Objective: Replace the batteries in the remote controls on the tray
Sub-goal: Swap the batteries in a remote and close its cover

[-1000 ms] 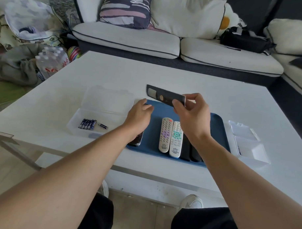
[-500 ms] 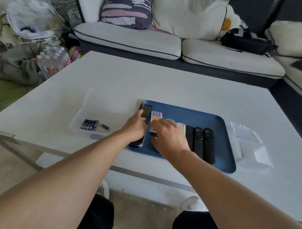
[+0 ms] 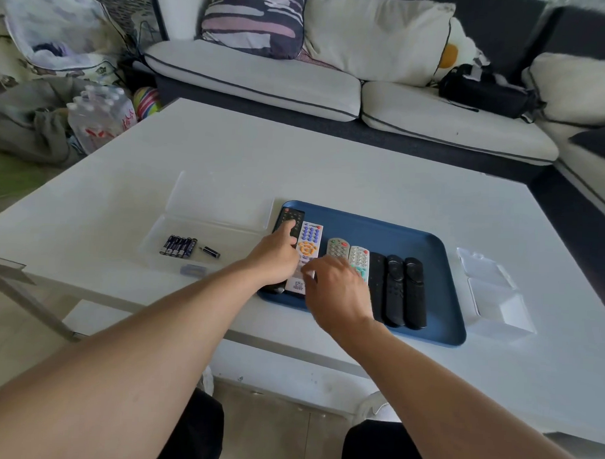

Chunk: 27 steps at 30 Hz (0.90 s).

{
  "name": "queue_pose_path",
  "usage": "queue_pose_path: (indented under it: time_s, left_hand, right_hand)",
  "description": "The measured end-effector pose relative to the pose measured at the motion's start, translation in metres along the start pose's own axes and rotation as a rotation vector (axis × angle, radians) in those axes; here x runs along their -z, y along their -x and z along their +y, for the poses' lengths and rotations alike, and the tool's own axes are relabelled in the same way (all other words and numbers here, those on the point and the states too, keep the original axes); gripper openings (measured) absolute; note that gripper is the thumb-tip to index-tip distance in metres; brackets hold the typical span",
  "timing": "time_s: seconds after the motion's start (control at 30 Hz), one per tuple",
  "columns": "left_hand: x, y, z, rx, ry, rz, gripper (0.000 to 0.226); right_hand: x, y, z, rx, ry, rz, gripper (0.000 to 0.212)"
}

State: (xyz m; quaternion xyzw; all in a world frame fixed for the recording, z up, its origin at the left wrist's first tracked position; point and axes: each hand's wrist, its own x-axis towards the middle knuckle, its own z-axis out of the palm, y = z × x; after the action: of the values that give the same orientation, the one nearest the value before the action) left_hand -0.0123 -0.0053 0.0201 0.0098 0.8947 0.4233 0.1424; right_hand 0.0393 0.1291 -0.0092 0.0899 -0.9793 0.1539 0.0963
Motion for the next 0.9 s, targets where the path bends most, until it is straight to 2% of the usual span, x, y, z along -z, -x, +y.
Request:
queue_pose_path:
  time_s: [0.03,0.1,0.2,0.33,0.57,0.63,0.73,0.83,0.9]
  left_hand:
    - [-0.001,0.001,0.000,-0.025,-0.031,-0.012,0.066]
    - [-0.003,0.004,0.002,-0.075,-0.107,-0.047,0.066]
    - [-0.007,0.009,0.004,-0.123,-0.251,-0.115,0.065]
    - [-0.012,0.013,0.002,-0.131,-0.405,-0.156,0.060]
    - [-0.009,0.018,0.003,-0.157,-0.396,-0.199,0.046]
    - [-0.010,0.015,0.001,-0.159,-0.405,-0.214,0.049]
    - [-0.011,0.013,-0.001,-0.180,-0.405,-0.212,0.048]
    - [-0.009,0.014,-0.003,-0.189,-0.392,-0.192,0.037]
    - [-0.008,0.019,0.002,-0.158,-0.330,-0.187,0.033]
  right_hand:
    - [0.005,-0.001,0.003,-0.060,0.051,-0.004,0.023]
    - [0.014,-0.003,0.008,-0.222,0.107,-0.116,0.031]
    - [0.023,-0.002,0.012,-0.405,0.057,-0.272,0.039]
    - [0.020,0.000,0.003,-0.391,0.107,-0.293,0.044]
    - [0.020,-0.006,-0.009,-0.413,0.152,-0.310,0.051]
    - [0.021,-0.011,-0.010,-0.490,0.058,-0.326,0.059]
    - [0.028,-0.019,-0.013,-0.635,-0.212,-0.332,0.064]
    - [0.040,-0.022,-0.016,-0.724,-0.522,-0.233,0.047]
    - [0.046,-0.018,-0.014,-0.769,-0.626,-0.177,0.037]
